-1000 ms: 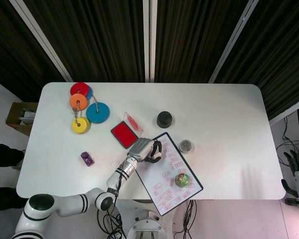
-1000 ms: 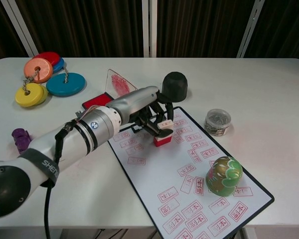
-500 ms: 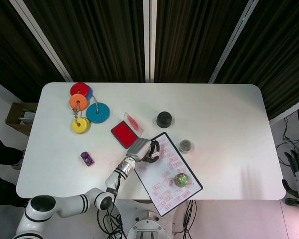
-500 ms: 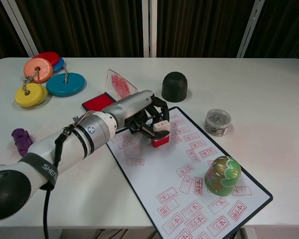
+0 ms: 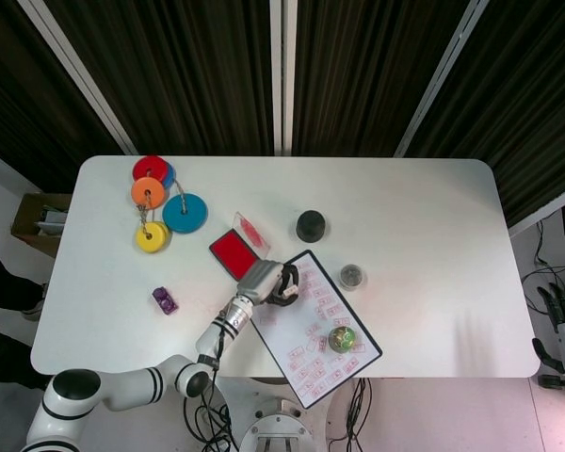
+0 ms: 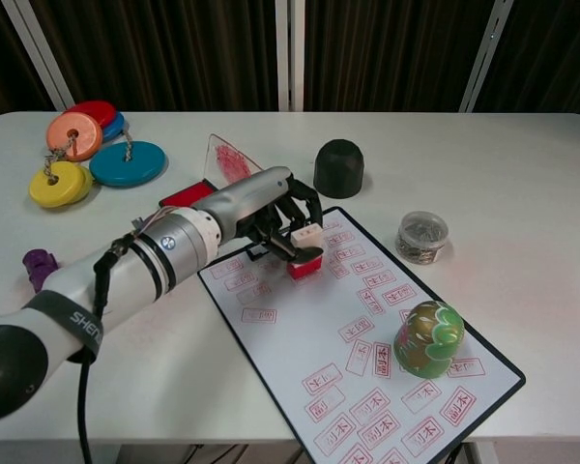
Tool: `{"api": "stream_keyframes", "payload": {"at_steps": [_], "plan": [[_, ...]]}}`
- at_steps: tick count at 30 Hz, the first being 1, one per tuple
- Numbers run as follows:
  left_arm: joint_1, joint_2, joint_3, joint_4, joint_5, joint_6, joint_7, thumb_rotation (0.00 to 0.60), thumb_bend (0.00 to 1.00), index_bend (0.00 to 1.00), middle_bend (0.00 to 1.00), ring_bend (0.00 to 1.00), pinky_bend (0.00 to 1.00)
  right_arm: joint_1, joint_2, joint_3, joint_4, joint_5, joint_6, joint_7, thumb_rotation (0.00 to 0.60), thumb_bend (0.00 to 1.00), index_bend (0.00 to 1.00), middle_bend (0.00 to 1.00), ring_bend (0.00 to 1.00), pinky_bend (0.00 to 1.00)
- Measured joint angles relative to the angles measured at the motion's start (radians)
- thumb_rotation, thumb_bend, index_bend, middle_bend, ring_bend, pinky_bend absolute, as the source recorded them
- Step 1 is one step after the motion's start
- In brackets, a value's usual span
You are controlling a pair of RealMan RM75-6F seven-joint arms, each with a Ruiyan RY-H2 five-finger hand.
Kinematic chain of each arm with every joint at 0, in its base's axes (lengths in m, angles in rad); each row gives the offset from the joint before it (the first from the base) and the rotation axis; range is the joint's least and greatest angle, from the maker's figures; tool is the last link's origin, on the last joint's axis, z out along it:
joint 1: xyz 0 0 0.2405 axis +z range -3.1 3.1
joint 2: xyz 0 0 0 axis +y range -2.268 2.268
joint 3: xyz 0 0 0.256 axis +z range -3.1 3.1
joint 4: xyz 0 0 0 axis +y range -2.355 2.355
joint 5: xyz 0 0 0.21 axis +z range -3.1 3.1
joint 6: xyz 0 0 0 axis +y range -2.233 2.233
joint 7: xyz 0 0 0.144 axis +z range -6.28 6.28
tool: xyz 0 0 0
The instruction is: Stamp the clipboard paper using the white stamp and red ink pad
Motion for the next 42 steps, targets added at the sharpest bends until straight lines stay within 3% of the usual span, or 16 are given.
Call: {"api": "stream_keyframes", "payload": {"at_steps": [10, 14, 19, 23, 29, 42], "plan": [[0.042, 0.161, -0.02, -0.257, -0.013, 0.047, 0.037, 0.6, 0.48, 0.7, 0.74, 1.0, 1.0, 0.005, -0.008, -0.003, -0.006, -0.005, -0.007, -0.013, 0.6, 0.27, 0.0, 0.0, 0.0, 0.0], [0.095, 0.264, 0.0, -0.379, -0.02, 0.08, 0.05, 0.6, 0.48, 0.7, 0.74, 1.0, 1.0, 0.008, -0.016, -0.006, -0.004, -0.007, -0.015, -0.018, 0.6, 0.27, 0.0, 0.0, 0.0, 0.0], [0.187, 0.379, 0.057, -0.451, 0.0, 0.154, 0.032, 0.6, 0.48, 0.7, 0.74, 1.0, 1.0, 0.011, -0.022, -0.009, -0.005, -0.014, -0.016, -0.027, 0.6, 0.27, 0.0, 0.0, 0.0, 0.0], [0.262, 0.421, 0.117, -0.43, 0.041, 0.226, -0.022, 0.6, 0.48, 0.7, 0.74, 1.0, 1.0, 0.013, -0.023, -0.01, -0.008, -0.014, -0.017, -0.038, 0.6, 0.27, 0.0, 0.0, 0.0, 0.0], [0.319, 0.418, 0.17, -0.33, 0.074, 0.255, -0.121, 0.6, 0.48, 0.7, 0.74, 1.0, 1.0, 0.018, -0.025, -0.01, -0.022, -0.019, -0.019, -0.057, 0.6, 0.27, 0.0, 0.0, 0.0, 0.0], [0.383, 0.33, 0.23, -0.161, 0.134, 0.282, -0.201, 0.6, 0.48, 0.69, 0.74, 1.0, 1.0, 0.017, -0.012, -0.01, -0.042, -0.015, -0.014, -0.076, 0.6, 0.27, 0.0, 0.0, 0.0, 0.0]]}}
